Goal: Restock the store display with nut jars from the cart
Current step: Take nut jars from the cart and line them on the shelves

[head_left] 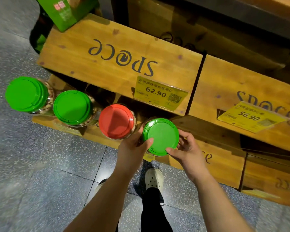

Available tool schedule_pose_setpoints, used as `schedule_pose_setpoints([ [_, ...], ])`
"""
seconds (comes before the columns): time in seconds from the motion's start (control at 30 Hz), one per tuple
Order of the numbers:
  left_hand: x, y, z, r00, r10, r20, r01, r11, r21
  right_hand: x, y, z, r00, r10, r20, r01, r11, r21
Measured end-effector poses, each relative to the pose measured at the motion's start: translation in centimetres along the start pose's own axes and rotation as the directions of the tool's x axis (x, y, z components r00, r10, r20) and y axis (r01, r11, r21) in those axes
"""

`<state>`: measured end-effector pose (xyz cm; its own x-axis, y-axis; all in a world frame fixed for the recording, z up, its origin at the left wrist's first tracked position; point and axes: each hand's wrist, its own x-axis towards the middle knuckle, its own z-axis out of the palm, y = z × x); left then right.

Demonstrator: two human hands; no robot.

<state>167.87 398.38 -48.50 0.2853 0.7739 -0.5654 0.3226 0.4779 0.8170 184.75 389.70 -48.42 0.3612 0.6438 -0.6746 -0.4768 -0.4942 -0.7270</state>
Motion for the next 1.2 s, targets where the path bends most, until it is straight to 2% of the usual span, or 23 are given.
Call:
schedule_pose_setpoints([
  [0.17,1.2,-0.8,0.3,1.0,0.003,-0.018,-0.003,1.0,0.027,1.1,0.4,-0.2,1.0,0.015,-0.016,-0.016,0.999,-0.041],
  [0.37,1.6,-1.3,0.6,1.0,0.011,0.018,-0.014,0.987,0.16,1.7,1.1,-0.5,0.999,0.026,-0.027,-0.027,0.998,-0.053],
  [0.67,1.9,-1.8,0.9,0.998,0.004,-0.06,-0.003,1.0,0.028,2.0,1.8,-0.1,0.999,0.018,-0.047,-0.022,0.996,-0.089],
  [0.9,1.6,-1.4,0.8,0.995,-0.04,-0.091,0.046,0.997,0.062,2.0,1.9,0.0,0.998,0.006,-0.056,-0.012,0.993,-0.12],
  [1.07,1.3,-1.3,0.6,0.991,-0.062,-0.117,0.08,0.984,0.159,1.9,1.9,0.1,0.998,0.026,-0.063,-0.034,0.99,-0.134],
  [1.2,1.4,-0.9,0.5,0.995,-0.067,-0.071,0.086,0.949,0.304,1.8,1.8,0.2,0.995,0.051,-0.081,-0.061,0.989,-0.132],
])
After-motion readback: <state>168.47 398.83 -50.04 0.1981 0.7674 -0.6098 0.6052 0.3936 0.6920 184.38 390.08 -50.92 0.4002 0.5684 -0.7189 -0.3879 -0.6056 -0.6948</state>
